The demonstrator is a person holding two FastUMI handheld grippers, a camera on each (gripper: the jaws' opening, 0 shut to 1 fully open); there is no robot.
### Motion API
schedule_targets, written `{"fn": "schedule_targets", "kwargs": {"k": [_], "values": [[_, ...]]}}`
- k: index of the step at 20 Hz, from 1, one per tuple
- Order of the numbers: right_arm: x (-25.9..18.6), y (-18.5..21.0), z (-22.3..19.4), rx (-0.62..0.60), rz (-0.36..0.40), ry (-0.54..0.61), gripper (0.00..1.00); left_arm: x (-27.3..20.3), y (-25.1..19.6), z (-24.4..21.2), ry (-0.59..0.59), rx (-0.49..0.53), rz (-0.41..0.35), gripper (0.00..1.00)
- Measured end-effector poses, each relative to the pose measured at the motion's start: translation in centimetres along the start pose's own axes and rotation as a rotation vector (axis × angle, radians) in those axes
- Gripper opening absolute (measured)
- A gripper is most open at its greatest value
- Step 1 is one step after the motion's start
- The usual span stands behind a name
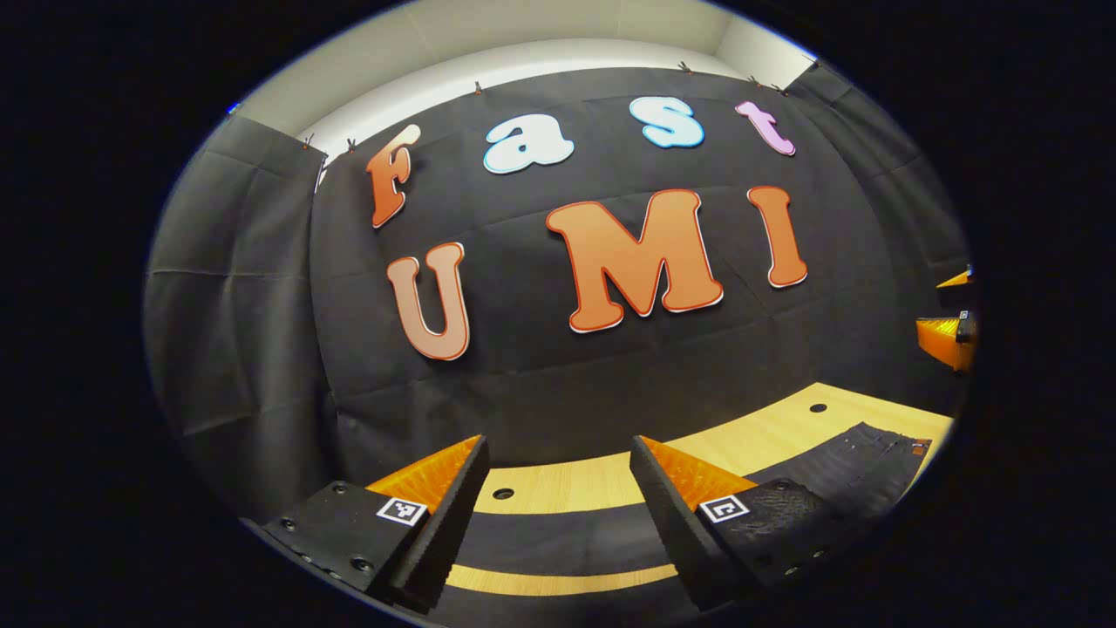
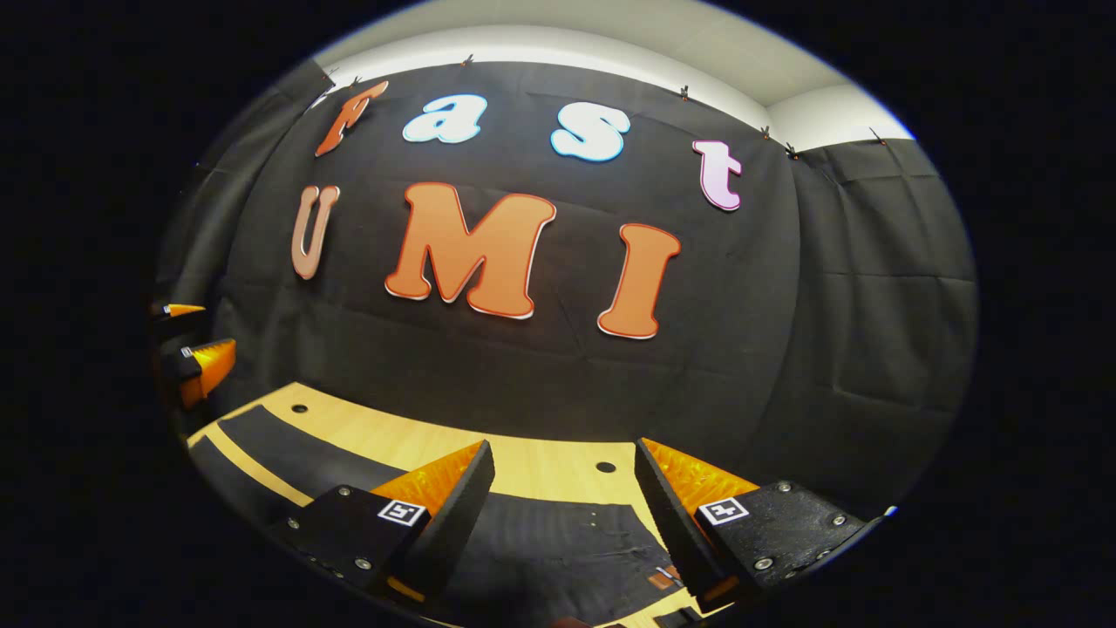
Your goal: Grasp the waist and the cuffs of the jeans and fold them to make the two legs overlap; first hold the waist and fold one-third of the jeans toward the cuffs, then hold the cuffs and fold the remaining one-third in the same direction to finish folding.
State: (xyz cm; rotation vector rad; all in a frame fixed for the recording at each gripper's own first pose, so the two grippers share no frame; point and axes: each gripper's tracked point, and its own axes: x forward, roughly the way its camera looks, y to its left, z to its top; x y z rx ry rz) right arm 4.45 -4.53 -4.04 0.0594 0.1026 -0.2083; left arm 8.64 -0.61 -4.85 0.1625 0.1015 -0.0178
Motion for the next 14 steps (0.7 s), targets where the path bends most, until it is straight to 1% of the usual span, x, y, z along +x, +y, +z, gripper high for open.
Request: {"fn": "schedule_targets", "kwargs": {"k": [2, 3, 4, 5, 9, 12, 13, 14], "values": [[0.1, -1.1, -1.4, 0.000, -0.022, 0.044, 0.98, 0.4, 1.2, -1.3, 0.044, -0.033, 0.014, 0.98], [0.4, -1.7, -2.2, 0.007, -0.031, 0.080, 0.98, 0.5, 2.2, -2.2, 0.070, -0.047, 0.030, 1.00], [0.4, -2.3, -3.3, 0.018, -0.040, 0.114, 0.98, 0.7, 3.1, -2.8, 0.088, -0.060, 0.048, 1.00], [0.7, -2.9, -4.2, 0.033, -0.050, 0.147, 0.98, 0.9, 3.9, -3.4, 0.110, -0.073, 0.064, 0.98], [1.9, -5.4, -7.4, 0.098, -0.078, 0.263, 0.98, 1.0, 7.3, -6.1, 0.200, -0.121, 0.136, 0.97], [2.7, -7.1, -9.6, 0.107, -0.111, 0.337, 0.98, 0.7, 10.3, -8.8, 0.279, -0.161, 0.192, 0.97], [3.0, -7.3, -10.3, 0.110, -0.115, 0.361, 0.98, 0.6, 11.3, -9.8, 0.307, -0.175, 0.212, 1.00], [3.3, -7.4, -11.0, 0.122, -0.116, 0.388, 0.98, 0.4, 12.1, -10.8, 0.337, -0.189, 0.223, 1.00]]}}
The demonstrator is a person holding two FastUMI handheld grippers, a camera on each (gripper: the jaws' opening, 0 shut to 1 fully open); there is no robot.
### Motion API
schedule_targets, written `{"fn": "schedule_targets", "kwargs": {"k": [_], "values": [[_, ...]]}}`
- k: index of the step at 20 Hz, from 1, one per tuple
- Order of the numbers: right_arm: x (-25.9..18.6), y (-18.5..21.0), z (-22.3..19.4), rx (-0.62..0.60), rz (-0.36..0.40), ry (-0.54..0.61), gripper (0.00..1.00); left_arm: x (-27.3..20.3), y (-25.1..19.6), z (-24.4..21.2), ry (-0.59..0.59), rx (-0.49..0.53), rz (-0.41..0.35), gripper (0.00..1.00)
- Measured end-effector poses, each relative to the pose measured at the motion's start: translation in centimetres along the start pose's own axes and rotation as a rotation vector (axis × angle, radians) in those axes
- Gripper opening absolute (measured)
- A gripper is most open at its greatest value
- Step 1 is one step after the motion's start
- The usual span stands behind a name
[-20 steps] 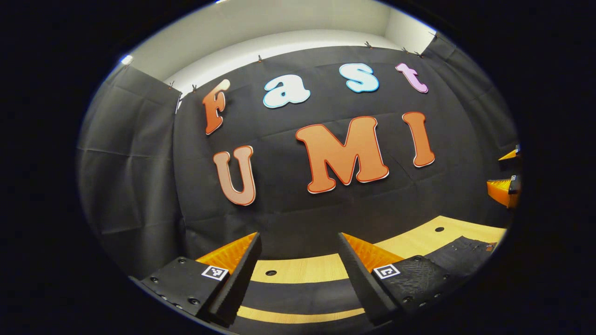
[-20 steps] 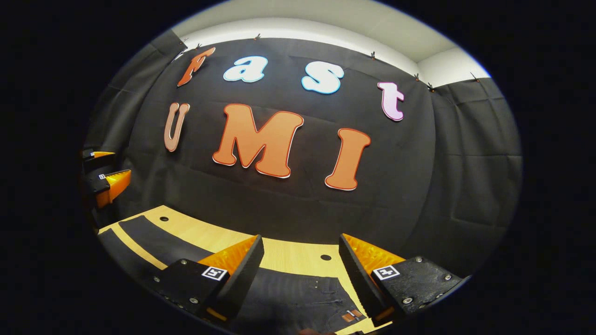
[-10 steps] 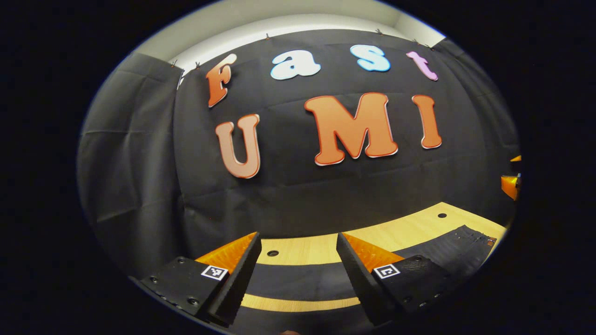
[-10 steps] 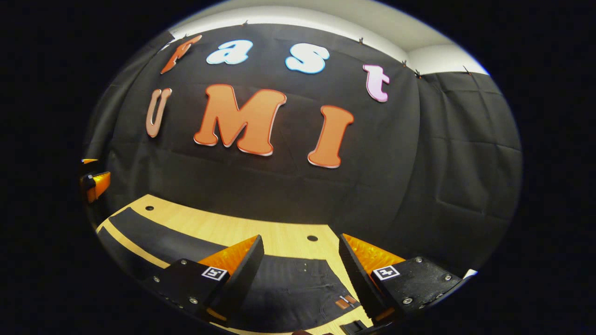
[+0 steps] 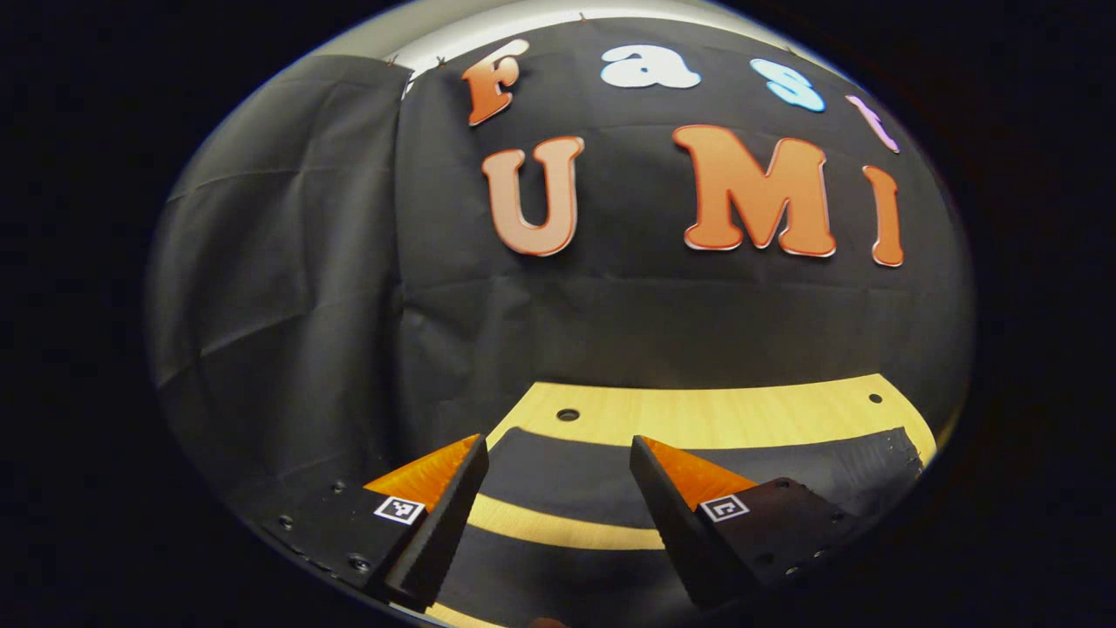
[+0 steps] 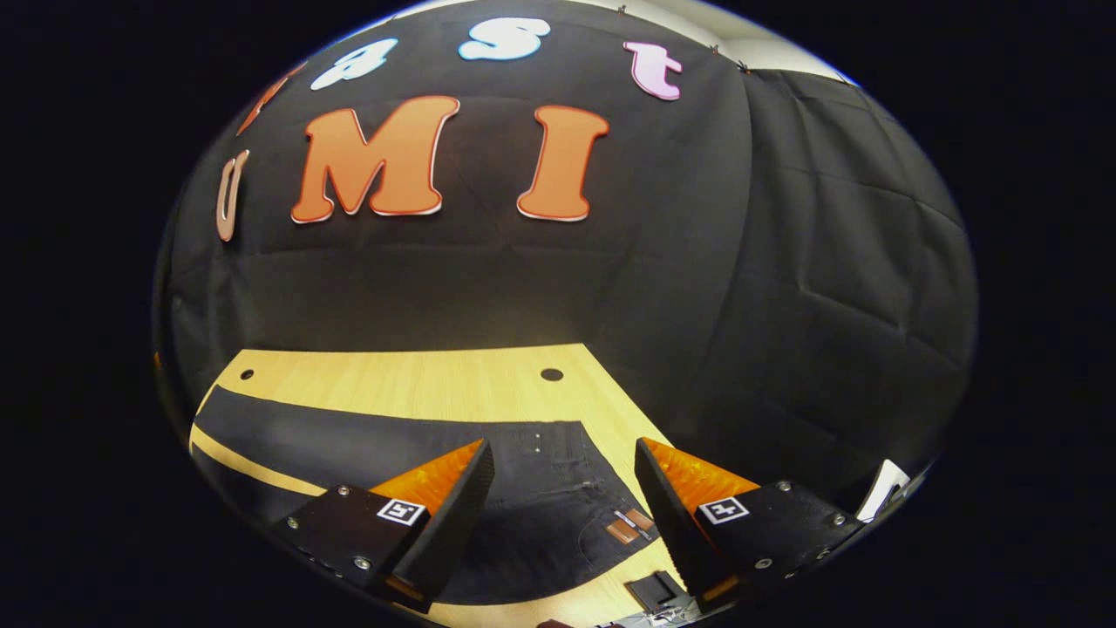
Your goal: Grasp the waist and the cuffs of the jeans and fold them to make the two legs overlap; first hold the waist and fold one-third of the jeans toward the cuffs, then hold the cuffs and fold the remaining one-third in the same direction to finish folding.
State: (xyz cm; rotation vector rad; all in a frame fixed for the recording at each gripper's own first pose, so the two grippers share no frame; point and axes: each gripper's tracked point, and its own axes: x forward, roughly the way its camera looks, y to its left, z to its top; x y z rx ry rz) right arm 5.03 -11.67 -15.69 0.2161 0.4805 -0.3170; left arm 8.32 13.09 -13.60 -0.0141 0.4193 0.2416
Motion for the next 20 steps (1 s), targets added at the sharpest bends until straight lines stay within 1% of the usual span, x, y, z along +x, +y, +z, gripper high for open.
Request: {"fn": "schedule_targets", "kwargs": {"k": [1, 2, 4, 5, 8, 11, 15, 17, 19, 20], "values": [[0.3, -0.2, -0.5, 0.016, -0.001, 0.026, 0.98, 0.4, 1.1, -1.0, 0.037, -0.009, 0.017, 0.99], [0.7, -0.2, -1.1, 0.035, -0.003, 0.055, 0.98, 0.7, 2.1, -2.1, 0.076, -0.020, 0.028, 1.00], [1.3, -0.3, -2.0, 0.084, -0.011, 0.103, 0.98, 1.2, 4.1, -4.3, 0.158, -0.053, 0.054, 0.99], [1.4, -0.5, -2.8, 0.111, -0.028, 0.134, 0.98, 1.5, 5.3, -5.6, 0.208, -0.070, 0.066, 0.99], [1.7, -0.3, -4.6, 0.197, -0.033, 0.196, 0.99, 2.6, 7.8, -9.0, 0.325, -0.128, 0.076, 0.99], [1.4, -0.3, -6.3, 0.206, -0.072, 0.263, 0.99, 3.1, 11.1, -12.6, 0.458, -0.178, 0.096, 1.00], [1.0, -0.2, -8.6, 0.238, -0.101, 0.353, 0.99, 5.0, 12.5, -17.4, 0.632, -0.276, 0.093, 0.99], [0.8, 0.0, -9.5, 0.253, -0.117, 0.391, 0.99, 5.8, 12.6, -18.7, 0.703, -0.307, 0.090, 0.99], [1.2, -0.1, -10.2, 0.252, -0.120, 0.420, 0.99, 6.0, 12.7, -19.6, 0.772, -0.348, 0.104, 0.99], [1.5, -0.3, -10.5, 0.245, -0.122, 0.436, 0.99, 5.9, 13.2, -20.4, 0.820, -0.373, 0.123, 0.98]]}}
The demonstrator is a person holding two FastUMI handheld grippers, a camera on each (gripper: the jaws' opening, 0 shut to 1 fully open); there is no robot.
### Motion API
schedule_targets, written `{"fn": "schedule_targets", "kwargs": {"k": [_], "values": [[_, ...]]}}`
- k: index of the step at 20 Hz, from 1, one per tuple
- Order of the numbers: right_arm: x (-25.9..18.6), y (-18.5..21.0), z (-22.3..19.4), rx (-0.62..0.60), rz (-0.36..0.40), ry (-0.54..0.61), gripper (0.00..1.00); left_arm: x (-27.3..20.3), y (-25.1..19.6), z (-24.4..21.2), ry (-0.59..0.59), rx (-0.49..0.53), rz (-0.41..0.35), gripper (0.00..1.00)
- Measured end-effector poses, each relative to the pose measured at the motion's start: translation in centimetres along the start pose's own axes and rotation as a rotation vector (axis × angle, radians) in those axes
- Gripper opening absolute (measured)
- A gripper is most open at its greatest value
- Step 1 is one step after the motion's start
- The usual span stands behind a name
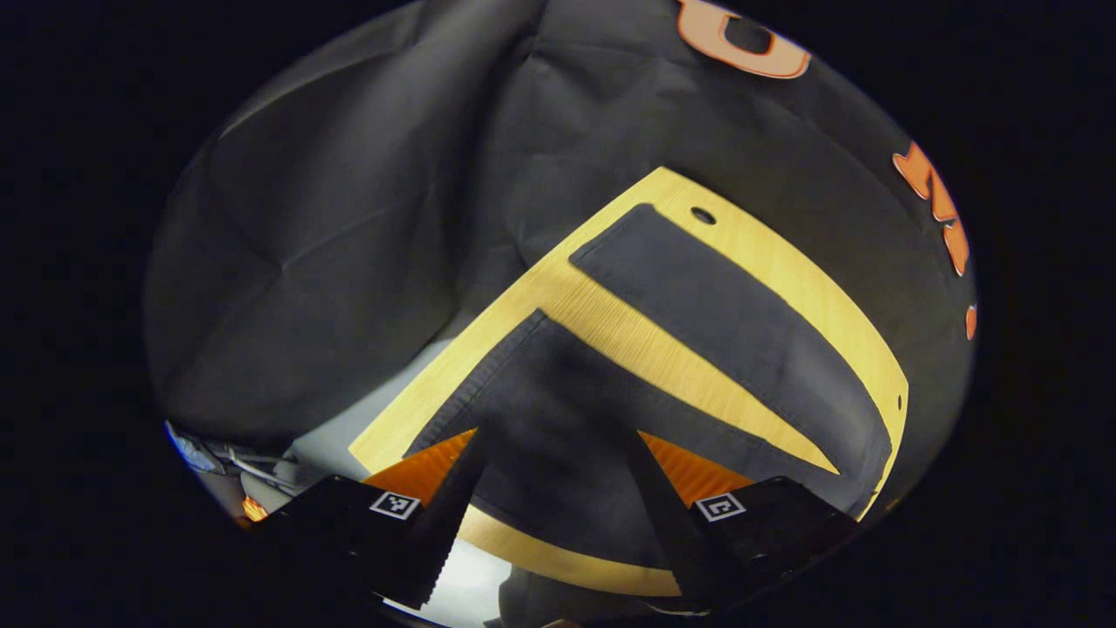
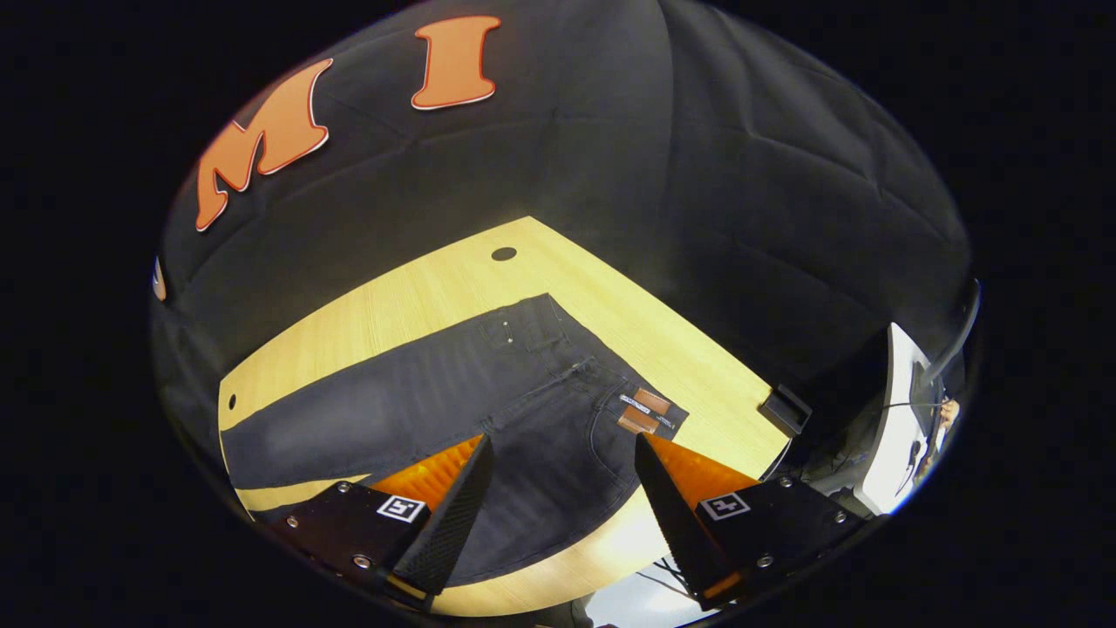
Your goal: Grasp the waist and the cuffs of the jeans and fold them to make the two legs overlap; first hold the waist and fold one-third of the jeans toward the cuffs, then hold the cuffs and fold the remaining one-third in the same direction to finish folding.
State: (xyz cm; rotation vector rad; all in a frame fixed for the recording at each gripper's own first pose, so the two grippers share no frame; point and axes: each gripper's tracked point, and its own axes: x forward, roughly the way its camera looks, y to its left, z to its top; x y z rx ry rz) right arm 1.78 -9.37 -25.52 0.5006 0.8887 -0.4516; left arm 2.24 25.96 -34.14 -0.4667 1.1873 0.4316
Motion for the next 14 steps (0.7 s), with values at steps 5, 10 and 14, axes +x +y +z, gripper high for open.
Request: {"fn": "schedule_targets", "kwargs": {"k": [5, 10, 14], "values": [[3.2, -0.6, 0.0, 0.001, 0.023, 0.083, 0.99, 2.9, 2.2, -2.4, 0.142, -0.186, 0.061, 0.98], [6.0, -2.2, -0.4, 0.045, 0.023, 0.166, 0.98, 3.7, 3.4, -3.5, 0.230, -0.290, 0.102, 0.98], [8.2, -2.7, -1.0, 0.057, 0.017, 0.221, 0.98, 4.6, 3.9, -4.2, 0.294, -0.334, 0.113, 0.98]]}}
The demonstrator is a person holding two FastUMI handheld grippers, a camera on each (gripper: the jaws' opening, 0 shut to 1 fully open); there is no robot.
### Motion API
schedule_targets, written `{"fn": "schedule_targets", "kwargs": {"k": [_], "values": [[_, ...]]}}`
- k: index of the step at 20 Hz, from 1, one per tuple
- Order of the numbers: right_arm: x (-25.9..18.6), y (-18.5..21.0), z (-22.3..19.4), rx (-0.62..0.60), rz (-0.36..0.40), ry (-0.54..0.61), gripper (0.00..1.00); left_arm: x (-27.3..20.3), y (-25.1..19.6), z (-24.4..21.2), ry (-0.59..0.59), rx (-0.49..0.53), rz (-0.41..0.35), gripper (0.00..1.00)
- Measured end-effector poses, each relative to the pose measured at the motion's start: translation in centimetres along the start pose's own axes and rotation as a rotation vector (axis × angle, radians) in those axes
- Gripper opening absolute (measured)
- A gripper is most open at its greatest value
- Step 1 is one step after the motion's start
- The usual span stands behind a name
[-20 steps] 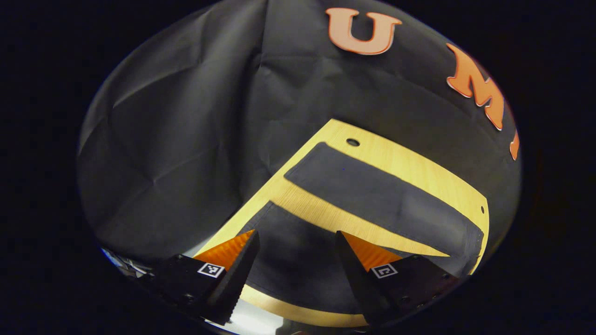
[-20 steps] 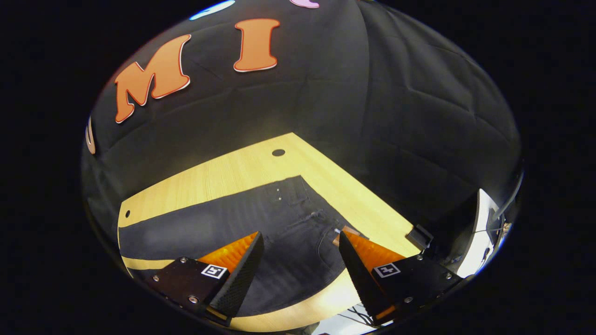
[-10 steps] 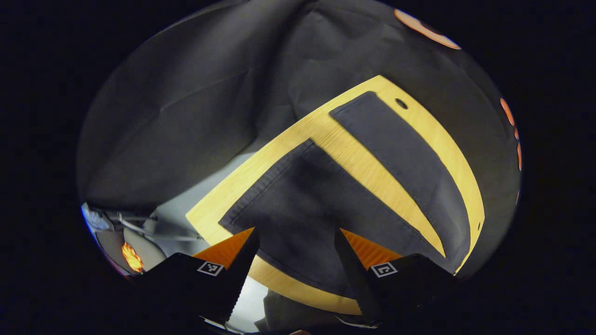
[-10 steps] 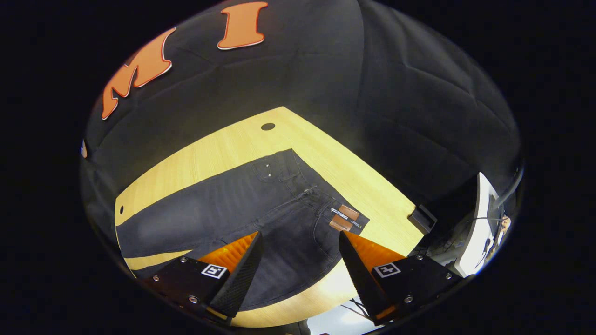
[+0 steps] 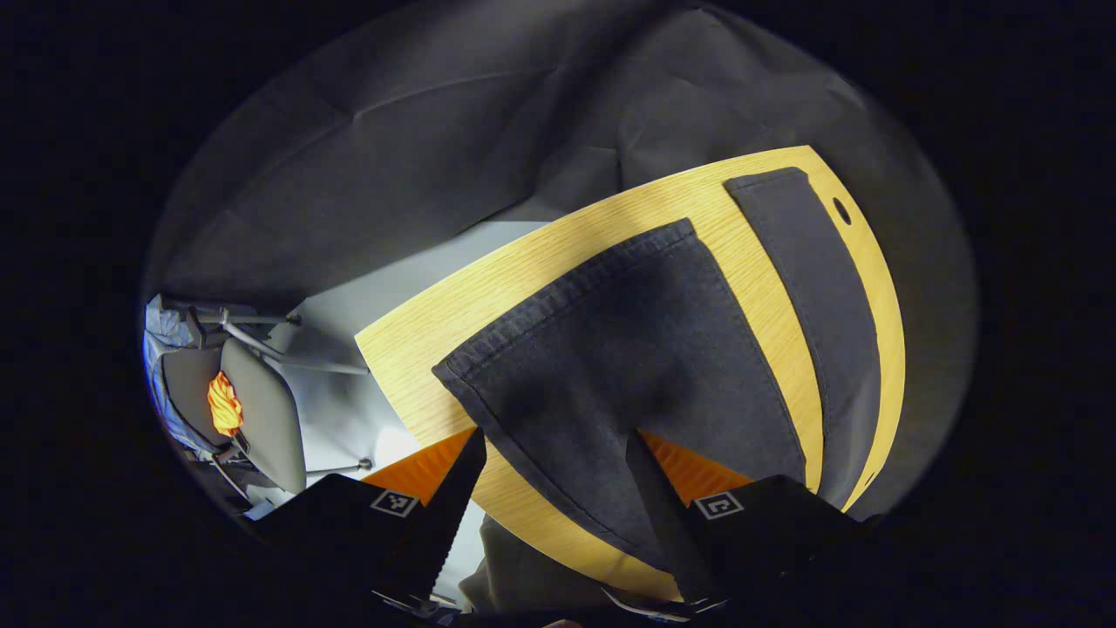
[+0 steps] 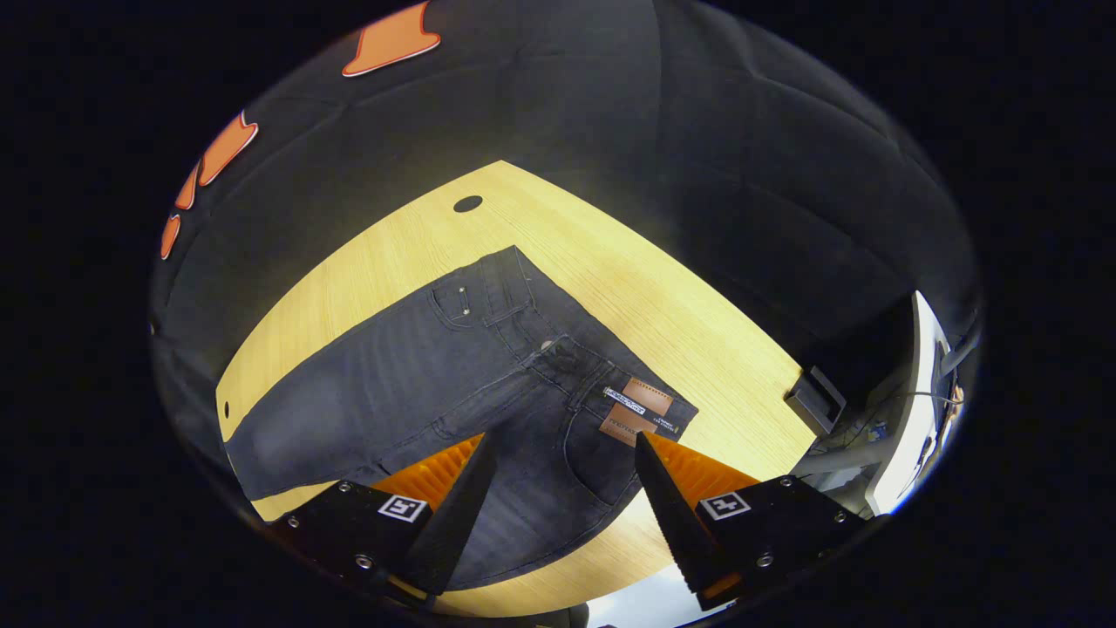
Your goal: Grasp the waist and the cuffs of the jeans and fold them to make the two legs overlap; first hold the waist and fold one-third of the jeans toward the cuffs, then hold the cuffs and fold the remaining one-third in the same direction to finish folding.
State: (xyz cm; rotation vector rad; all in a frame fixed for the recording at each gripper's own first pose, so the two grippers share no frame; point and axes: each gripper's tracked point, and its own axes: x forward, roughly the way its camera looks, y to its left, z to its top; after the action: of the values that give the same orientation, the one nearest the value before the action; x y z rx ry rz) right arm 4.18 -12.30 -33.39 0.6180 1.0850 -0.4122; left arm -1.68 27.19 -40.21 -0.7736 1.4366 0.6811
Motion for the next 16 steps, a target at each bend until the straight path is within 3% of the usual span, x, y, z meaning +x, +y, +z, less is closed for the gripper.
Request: {"fn": "schedule_targets", "kwargs": {"k": [8, 16], "values": [[2.4, -2.6, -1.0, -0.020, -0.042, 0.086, 0.98, 1.9, 1.9, 1.0, 0.059, -0.034, 0.107, 0.95], [4.7, -5.1, -3.6, 0.072, -0.098, 0.198, 0.98, 1.8, 1.2, 1.3, 0.085, -0.058, 0.120, 0.90]]}}
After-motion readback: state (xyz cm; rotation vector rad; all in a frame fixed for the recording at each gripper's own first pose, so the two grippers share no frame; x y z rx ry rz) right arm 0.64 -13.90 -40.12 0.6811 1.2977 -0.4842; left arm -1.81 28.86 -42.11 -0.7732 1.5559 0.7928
